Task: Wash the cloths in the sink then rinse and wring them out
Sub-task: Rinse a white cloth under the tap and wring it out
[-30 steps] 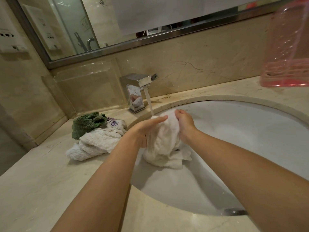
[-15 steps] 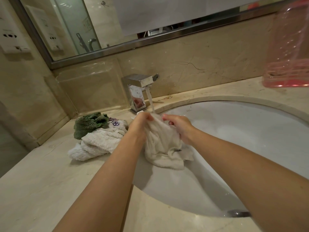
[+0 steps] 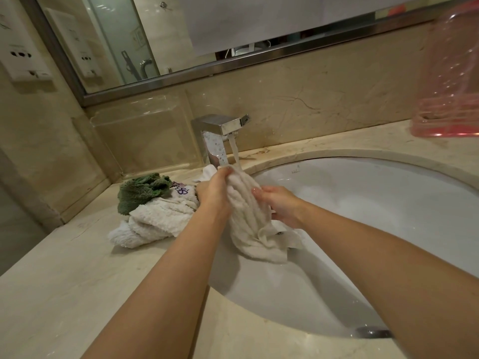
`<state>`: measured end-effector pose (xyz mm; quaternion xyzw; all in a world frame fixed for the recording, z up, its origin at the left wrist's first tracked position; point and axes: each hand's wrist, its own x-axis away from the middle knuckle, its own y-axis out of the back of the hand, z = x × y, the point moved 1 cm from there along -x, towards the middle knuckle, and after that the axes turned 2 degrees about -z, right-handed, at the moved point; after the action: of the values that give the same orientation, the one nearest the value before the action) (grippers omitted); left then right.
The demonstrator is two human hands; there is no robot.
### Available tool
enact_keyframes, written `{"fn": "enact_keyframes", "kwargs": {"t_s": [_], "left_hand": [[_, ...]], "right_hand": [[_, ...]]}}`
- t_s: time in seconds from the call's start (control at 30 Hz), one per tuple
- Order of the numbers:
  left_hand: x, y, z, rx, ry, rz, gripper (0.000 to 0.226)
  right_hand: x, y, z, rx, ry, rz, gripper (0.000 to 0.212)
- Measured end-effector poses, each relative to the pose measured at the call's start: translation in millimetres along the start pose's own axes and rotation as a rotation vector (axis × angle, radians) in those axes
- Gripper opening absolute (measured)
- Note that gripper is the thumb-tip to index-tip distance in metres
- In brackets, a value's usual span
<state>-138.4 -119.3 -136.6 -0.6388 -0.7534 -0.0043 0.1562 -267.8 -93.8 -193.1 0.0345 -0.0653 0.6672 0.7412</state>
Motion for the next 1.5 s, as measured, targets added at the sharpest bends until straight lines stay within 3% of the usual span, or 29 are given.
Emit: {"fn": "enact_keyframes", "kwargs": {"t_s": [0.17, 0.27, 0.37, 0.5, 0.63, 0.77, 0.9, 1.1, 1.2, 1.37, 1.5], "left_hand": [[-11.8, 3.4, 3.9, -0.039, -0.001, -0.002, 0.053], [-8.1, 1.2, 4.3, -0.122, 0.074, 0.152, 0.073], [-0.8, -2.8, 5.4, -0.334, 0.023, 0.193, 0.096], [4.8, -6.7, 9.4, -0.614, -0.188, 0.157, 0.068], [5.2, -5.4, 12.9, -0.637, -0.199, 0.225, 0.087], [5.1, -5.1, 17.1, -0.715, -0.259, 0.234, 0.089], [5.7, -4.7, 14.0, -0.646, -0.236, 0.195, 0.087], [9.8, -6.5, 6.8, -0.389, -0.422, 0.019, 0.053], [9.7, -6.0, 4.0, -0.311, -0.455, -0.012, 0.042], [10.1, -4.5, -1.6, -0.14, -0.428, -0.073, 0.041], [8.0, -3.1, -0.4, -0.154, -0.249, -0.035, 0.027]], "right_hand": [[-5.3, -3.1, 0.8, -0.111, 0.086, -0.138, 0.026], [-3.9, -4.5, 1.7, -0.137, 0.078, -0.138, 0.033], [-1.8, -2.7, 0.5, -0.163, 0.058, -0.136, 0.035], [2.3, 2.3, 2.9, -0.273, -0.029, -0.107, 0.04], [6.1, 4.6, 5.9, -0.375, -0.082, -0.094, 0.037], [4.5, 2.4, 4.7, -0.406, -0.113, -0.129, 0.026], [2.1, 4.0, 2.2, -0.283, -0.049, -0.136, 0.025], [-3.9, 3.9, -0.7, -0.075, -0.029, -0.244, 0.012], [-8.1, 4.9, -2.6, -0.052, -0.099, -0.263, 0.04], [-5.9, 4.7, -1.7, -0.03, -0.205, 0.106, 0.093], [-2.5, -3.7, -3.4, 0.044, -0.115, 0.238, 0.095]]}}
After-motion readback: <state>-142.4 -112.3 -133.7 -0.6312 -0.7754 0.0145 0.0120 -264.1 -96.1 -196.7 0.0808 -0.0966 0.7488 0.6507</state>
